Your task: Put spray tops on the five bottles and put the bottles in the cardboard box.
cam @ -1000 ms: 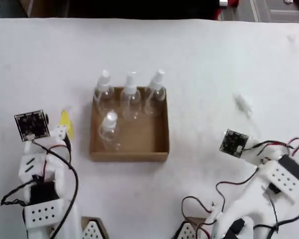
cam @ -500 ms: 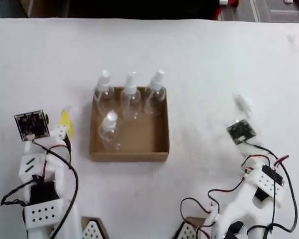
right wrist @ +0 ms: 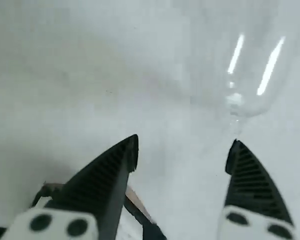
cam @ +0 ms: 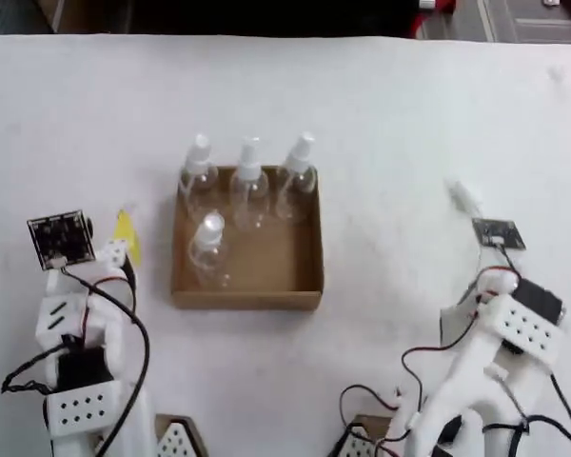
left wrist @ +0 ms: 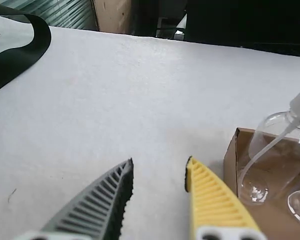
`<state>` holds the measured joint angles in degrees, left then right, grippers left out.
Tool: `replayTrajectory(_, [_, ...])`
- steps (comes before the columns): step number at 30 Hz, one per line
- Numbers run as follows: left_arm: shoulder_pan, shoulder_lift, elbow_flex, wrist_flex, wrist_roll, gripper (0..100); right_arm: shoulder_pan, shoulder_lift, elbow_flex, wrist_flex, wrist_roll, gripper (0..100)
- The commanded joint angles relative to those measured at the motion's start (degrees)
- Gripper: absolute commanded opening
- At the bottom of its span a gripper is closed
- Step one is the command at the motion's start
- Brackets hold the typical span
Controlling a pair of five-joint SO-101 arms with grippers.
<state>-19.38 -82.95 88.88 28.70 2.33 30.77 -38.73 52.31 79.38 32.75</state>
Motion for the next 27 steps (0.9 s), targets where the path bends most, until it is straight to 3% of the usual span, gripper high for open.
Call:
replayTrajectory(1, [0.48, -0.66, -0.44, -1.67, -0.53, 17, -7.78, -2.15, -11.52, 5.76, 8.62, 26.2])
replayTrajectory(5, [0.66, -0.66, -0.44, -1.67, -0.53, 17, -3.74, -4.09, -16.26, 0.04, 21.98, 26.2])
replayTrajectory(10, [0.66, -0.66, -0.53, -1.67, -0.53, 17, 7.96, -5.32, -14.07, -22.20, 39.21, 26.1])
replayTrajectory(12, [0.66, -0.66, -0.53, -1.67, -0.53, 17, 12.00, -5.23, -10.37, -35.65, 40.62, 22.5])
replayTrajectory(15, [0.66, -0.66, -0.62, -1.67, -0.53, 17, 16.31, -5.23, -2.29, -54.46, 40.97, 1.0])
replayTrajectory(18, [0.66, -0.66, -0.62, -1.67, -0.53, 17, 19.82, -4.09, 6.59, -67.91, 41.05, 6.3])
replayTrajectory(20, [0.66, -0.66, -0.62, -1.67, -0.53, 17, 21.49, -0.92, 9.41, -71.69, 41.93, 0.9])
replayTrajectory(27, [0.75, -0.66, -0.62, -1.67, -0.53, 17, 25.71, 21.58, 9.93, -71.69, 57.93, 1.8])
